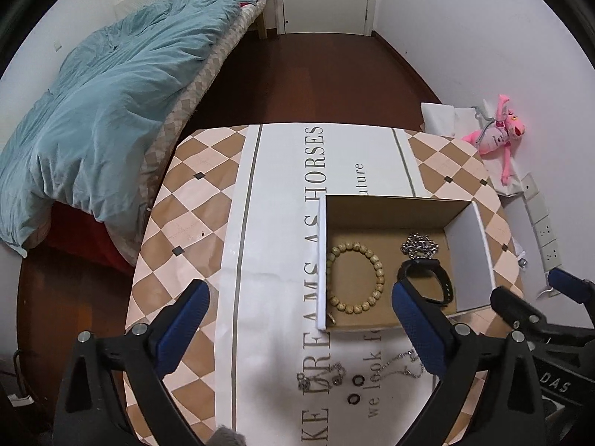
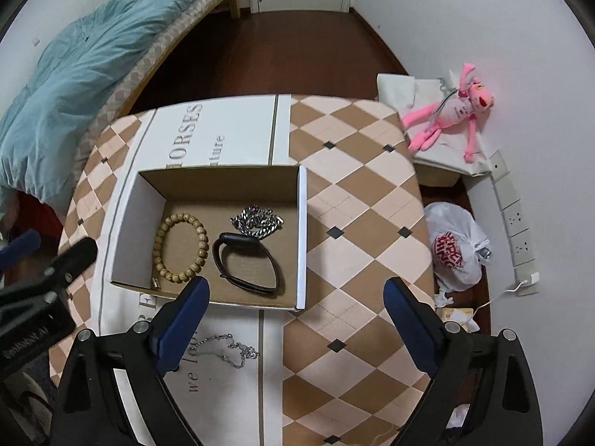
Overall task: Organize jewelry
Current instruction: 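Lower both held items into the white box and open both grippers, then grasp a silver chain necklace with the right gripper while the left approaches the pendant necklace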
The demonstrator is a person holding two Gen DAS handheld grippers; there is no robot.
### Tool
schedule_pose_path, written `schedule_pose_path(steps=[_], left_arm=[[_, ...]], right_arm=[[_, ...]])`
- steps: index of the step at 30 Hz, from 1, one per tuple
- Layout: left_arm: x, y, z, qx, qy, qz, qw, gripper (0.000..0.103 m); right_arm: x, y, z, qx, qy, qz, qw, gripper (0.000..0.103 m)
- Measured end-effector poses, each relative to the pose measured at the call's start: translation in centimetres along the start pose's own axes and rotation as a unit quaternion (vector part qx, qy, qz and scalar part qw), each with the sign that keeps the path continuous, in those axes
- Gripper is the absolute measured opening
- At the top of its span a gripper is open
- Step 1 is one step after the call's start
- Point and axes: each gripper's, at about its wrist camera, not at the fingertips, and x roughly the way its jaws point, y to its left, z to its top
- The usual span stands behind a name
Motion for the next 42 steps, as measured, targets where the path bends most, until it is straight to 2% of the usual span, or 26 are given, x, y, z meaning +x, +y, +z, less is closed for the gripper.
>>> schedule_pose_path(steps=[6,10,13,19,21,23,27,31,34,42], left_arm=[[-2.9,0.0,-0.2,-0.004,-0.023,-0.007,0.9997,0.1],[-4.1,0.7,-1.0,-0.011,-0.033,0.0,0.9994,0.1],[-3.7,1.3,-2.6,-0.011,-0.028,0.015,0.9994,0.1],[1.1,2.3,-6.9,0.0,0.034,0.046,0.9983,0.1],[2.6,2.7,-8.0,0.001,0.052,0.056,0.9971,0.1],[3.7,3.1,-8.8,-0.003,0.063,0.062,0.9961,0.1],[4.9,3.9,-9.6,-0.006,0.075,0.072,0.9946,0.1],[5.6,4.3,-10.0,-0.006,0.081,0.075,0.9939,0.1],[5.8,4.4,-10.3,-0.006,0.083,0.072,0.9939,0.1],[5.3,3.7,-11.7,0.0,0.08,0.051,0.9955,0.1]], right_arm=[[-3.5,0.0,-0.5,0.01,-0.035,0.013,0.999,0.096],[-4.1,0.1,-2.0,0.017,-0.036,0.029,0.999,0.096],[-2.3,0.4,-3.8,0.017,-0.018,0.038,0.999,0.096],[4.1,1.7,-7.4,0.009,0.041,0.051,0.998,0.095],[5.7,2.0,-8.1,0.009,0.051,0.052,0.997,0.087],[7.0,2.2,-8.5,0.007,0.055,0.052,0.997,0.071],[8.9,3.0,-9.0,-0.004,0.064,0.058,0.996,0.06],[8.8,4.5,-9.6,-0.047,0.045,0.026,0.998,0.055],[8.4,4.9,-9.7,-0.064,0.032,0.021,0.997,0.011],[6.5,0.5,-10.5,0.018,0.024,0.035,0.999,0.007]])
